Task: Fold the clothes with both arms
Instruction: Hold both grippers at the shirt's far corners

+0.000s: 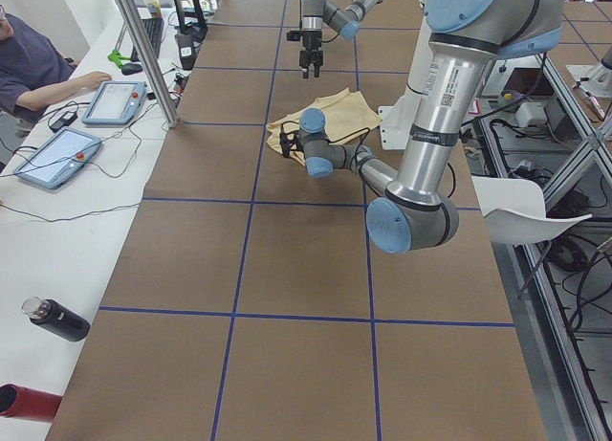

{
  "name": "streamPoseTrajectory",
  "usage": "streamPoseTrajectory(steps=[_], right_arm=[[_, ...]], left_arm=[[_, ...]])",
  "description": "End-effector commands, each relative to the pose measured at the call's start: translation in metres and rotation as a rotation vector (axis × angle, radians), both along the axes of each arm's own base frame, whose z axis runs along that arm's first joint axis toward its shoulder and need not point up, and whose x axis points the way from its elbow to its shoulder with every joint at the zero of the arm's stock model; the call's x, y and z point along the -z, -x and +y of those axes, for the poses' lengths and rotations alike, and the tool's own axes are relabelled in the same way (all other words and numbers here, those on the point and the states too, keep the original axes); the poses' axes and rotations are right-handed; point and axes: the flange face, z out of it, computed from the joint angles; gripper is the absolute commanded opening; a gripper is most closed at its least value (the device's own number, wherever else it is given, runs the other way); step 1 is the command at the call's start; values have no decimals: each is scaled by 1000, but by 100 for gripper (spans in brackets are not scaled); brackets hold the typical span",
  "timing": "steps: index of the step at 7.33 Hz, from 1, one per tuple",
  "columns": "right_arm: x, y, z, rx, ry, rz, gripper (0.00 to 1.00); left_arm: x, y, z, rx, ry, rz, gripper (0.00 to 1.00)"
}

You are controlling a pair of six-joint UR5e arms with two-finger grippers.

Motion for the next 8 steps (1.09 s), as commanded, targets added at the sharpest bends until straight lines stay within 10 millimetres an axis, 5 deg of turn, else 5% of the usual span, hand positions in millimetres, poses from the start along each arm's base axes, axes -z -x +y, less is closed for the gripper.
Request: streamPoseTrajectory(steps=[1,6,8], right_arm=[[-3,1,-1,1,2,4,100],[-3,1,-1,1,3,6,100],[-3,1,-1,1,3,6,100]], left_arm=[[-2,-2,0,-1,11,-17,70],[-2,-2,-1,-1,11,-18,68],[-1,-2,-1,1,12,-18,40]])
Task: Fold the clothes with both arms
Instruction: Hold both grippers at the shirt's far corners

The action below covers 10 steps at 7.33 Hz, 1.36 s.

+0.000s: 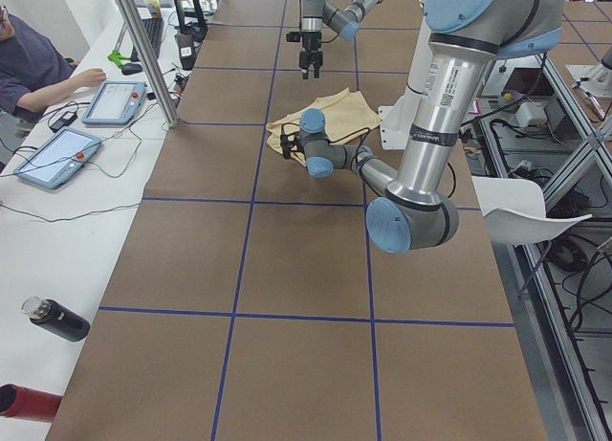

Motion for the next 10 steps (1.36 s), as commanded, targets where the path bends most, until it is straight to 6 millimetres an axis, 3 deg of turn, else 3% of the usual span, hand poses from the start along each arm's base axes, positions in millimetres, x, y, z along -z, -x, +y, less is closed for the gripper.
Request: streamPoseTrajectory(steps=[1,4,6,8,10], right_arm=[[0,-1,-1,-3,0,0,100],[-4,-2,-1,-3,2,5,100],[-4,-8,-5,-14,-1,5,100],[-4,-18,-13,-25,-35,4,100],[-4,-21,-17,-34,-36,5,100]], left_arm=[[4,-1,-1,0,1,-1,28],[11,0,-1,-1,6,-4,0],[12,4,-9,16,16,-10,0],[50,7,-55,76,38,-57,0],[65,-1,-98,128,57,-89,0]])
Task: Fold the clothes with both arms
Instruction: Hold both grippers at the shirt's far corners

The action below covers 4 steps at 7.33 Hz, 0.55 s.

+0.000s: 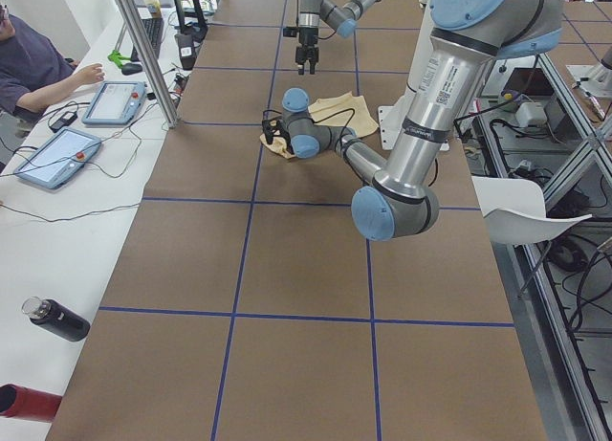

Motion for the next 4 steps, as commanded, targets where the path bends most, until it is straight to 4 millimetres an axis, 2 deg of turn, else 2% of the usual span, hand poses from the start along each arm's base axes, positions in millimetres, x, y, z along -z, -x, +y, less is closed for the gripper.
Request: streamPoseTrajectory(steps=[1,4], right_arm=[[-1,-4,-4,-9,-2,2,100],[-6,-12,-11,-27,1,8,100]], left_arm=[[24,-16,-48,77,-11,-27,0],[69,-52,-83,95,-29,-10,0]])
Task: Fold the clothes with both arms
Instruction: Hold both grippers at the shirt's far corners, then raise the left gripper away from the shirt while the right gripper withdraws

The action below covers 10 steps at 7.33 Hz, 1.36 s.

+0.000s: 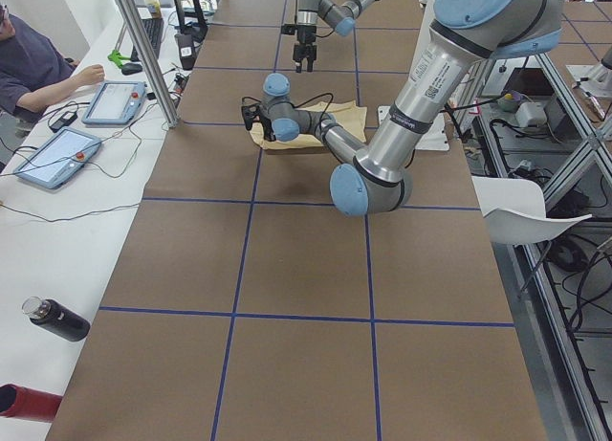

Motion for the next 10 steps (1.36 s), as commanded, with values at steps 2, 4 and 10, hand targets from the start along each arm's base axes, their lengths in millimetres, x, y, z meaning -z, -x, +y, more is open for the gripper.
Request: streamPoseTrajectory(steps=[2,4,10], right_arm=[[-11,-5,-6,-7,-13,18,100],[-15,-7,-5,-6,-10,22,100],[-17,-6,-5,-11,-12,27,100]], left_arm=[[23,-35,-35,46,-44,25,0],[16,-35,-49,70,-52,19,0],[-43,6,-91,170,-9,-73,0]])
